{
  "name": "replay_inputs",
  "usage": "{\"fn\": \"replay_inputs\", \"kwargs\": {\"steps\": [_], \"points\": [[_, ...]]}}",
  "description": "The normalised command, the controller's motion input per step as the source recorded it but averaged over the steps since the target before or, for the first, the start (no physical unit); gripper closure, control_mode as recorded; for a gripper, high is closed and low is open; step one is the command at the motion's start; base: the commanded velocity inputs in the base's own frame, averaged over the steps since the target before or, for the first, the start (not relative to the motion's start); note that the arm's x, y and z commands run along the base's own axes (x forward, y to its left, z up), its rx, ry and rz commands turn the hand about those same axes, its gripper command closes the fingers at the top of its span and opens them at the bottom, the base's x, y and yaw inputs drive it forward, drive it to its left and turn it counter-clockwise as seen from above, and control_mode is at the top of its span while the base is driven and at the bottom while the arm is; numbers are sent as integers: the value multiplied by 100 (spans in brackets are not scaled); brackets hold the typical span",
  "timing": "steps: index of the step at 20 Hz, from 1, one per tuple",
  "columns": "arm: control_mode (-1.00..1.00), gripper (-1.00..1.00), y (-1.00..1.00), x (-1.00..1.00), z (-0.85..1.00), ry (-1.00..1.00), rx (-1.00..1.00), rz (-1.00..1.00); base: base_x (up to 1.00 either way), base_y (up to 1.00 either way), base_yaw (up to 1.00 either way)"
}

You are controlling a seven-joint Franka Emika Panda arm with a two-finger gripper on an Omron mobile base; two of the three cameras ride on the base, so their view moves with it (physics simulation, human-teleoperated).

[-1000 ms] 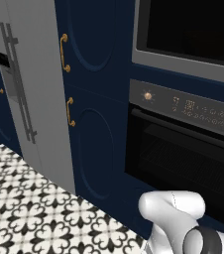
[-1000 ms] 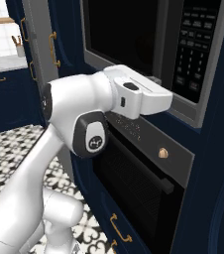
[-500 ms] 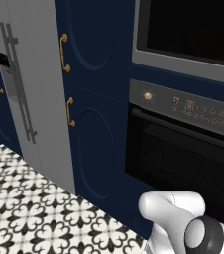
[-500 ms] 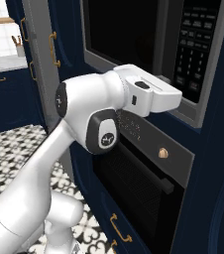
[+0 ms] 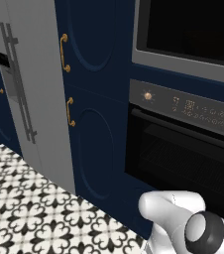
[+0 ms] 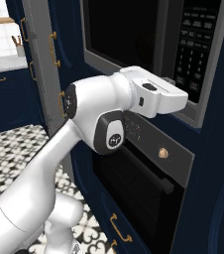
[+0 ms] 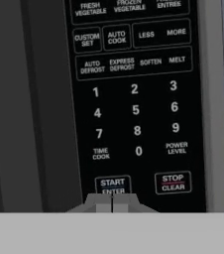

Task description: Pick the cucumber from the sink and place it in the bowl. Then pick the bowl and place it in the microwave. Then close the microwave door and press the start button.

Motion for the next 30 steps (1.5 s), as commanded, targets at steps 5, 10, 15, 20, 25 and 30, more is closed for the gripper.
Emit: {"fn": "replay_inputs", "kwargs": {"steps": [5,10,15,20,25,30], "points": [[-100,100,-11,11,-1,0,0,0,0,0,0],[-100,100,-9,11,-1,0,0,0,0,0,0],[-100,100,-1,16,-7,0,0,0,0,0,0],[-100,100,-7,28,-6,0,0,2,0,0,0],[-100,100,-24,27,0,0,2,6,0,0,0],[-100,100,-29,23,-1,0,3,8,0,0,0]]}}
